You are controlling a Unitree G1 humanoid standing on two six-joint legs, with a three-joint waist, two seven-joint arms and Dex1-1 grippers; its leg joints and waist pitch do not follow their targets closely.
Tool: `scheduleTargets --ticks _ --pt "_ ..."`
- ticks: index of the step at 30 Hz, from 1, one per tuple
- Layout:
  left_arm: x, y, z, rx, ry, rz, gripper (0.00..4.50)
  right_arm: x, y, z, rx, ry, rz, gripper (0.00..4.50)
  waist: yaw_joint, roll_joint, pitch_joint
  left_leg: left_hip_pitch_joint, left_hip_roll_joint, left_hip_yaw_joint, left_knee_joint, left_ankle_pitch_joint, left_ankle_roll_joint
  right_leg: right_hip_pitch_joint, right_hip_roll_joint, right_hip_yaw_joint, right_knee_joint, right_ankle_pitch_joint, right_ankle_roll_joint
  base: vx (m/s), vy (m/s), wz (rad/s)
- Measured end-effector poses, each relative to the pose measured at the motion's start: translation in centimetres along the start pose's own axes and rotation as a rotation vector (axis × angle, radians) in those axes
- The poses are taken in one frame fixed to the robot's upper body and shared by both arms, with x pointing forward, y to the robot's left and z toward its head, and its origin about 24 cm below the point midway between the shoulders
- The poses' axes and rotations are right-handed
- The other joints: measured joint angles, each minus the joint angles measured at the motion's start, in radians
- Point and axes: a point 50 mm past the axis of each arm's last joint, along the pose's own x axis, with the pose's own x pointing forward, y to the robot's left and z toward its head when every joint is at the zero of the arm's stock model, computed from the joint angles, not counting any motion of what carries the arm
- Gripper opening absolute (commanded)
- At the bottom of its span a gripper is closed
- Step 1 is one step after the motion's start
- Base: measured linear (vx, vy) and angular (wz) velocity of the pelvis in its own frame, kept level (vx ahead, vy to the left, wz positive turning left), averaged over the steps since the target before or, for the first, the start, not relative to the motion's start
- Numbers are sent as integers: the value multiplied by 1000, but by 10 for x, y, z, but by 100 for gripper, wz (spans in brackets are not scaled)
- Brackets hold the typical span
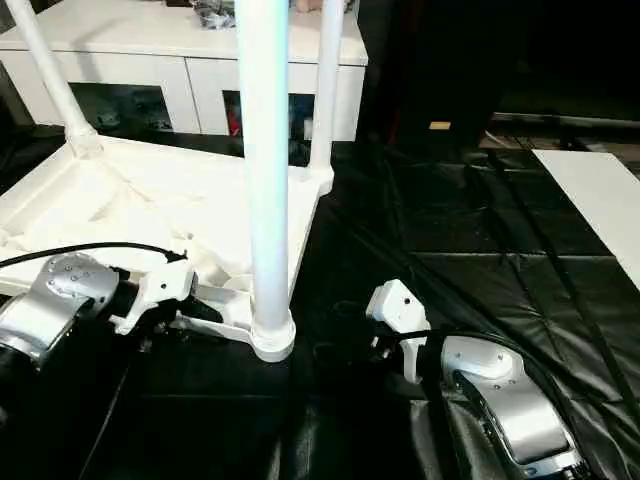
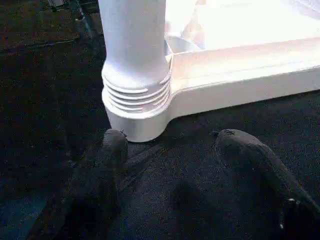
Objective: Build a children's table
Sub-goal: Move table base
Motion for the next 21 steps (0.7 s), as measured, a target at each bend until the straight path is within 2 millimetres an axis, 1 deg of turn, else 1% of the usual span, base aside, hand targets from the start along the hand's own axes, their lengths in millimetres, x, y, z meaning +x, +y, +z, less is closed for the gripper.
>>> scheduleTargets --ticks 1,6,8,12,14,16,19,21 --pt "-1 1 0 3 3 1 135 0 0 0 0 0 1 317 0 0 0 0 0 0 0 0 0 0 0 0 0 0 0 0 0 0" --pt "-2 1 -4 5 14 -6 116 0 1 0 0 3 8 317 -1 0 0 0 0 0 0 0 0 0 0 0 0 0 0 0 0 0" --pt "-3 2 -5 5 21 -11 89 -1 2 -2 5 6 13 317 -1 0 0 0 0 0 0 0 0 0 0 0 0 0 0 0 0 0" --pt "-8 4 -6 22 46 -16 78 -1 4 -4 13 12 18 317 -4 0 0 0 0 0 0 0 0 0 0 0 0 0 0 0 0 0" --pt "-9 4 -8 20 57 -18 47 -2 3 -5 12 15 19 317 -5 0 0 1 0 0 0 0 0 0 0 0 0 0 0 0 0 0" --pt "-9 3 -9 27 61 -32 42 -2 3 -4 11 15 19 317 -5 0 0 1 0 0 -1 0 0 0 0 0 0 0 0 0 0 0" --pt "-5 2 -6 -4 26 -36 14 -2 3 -4 11 13 16 317 -7 1 0 1 0 1 -1 0 0 0 0 0 -1 0 0 0 0 0" --pt "5 -3 -2 -26 -23 -45 12 0 3 -4 14 3 -2 317 -6 1 0 0 0 1 -1 0 0 0 0 0 -3 0 -1 0 0 0"
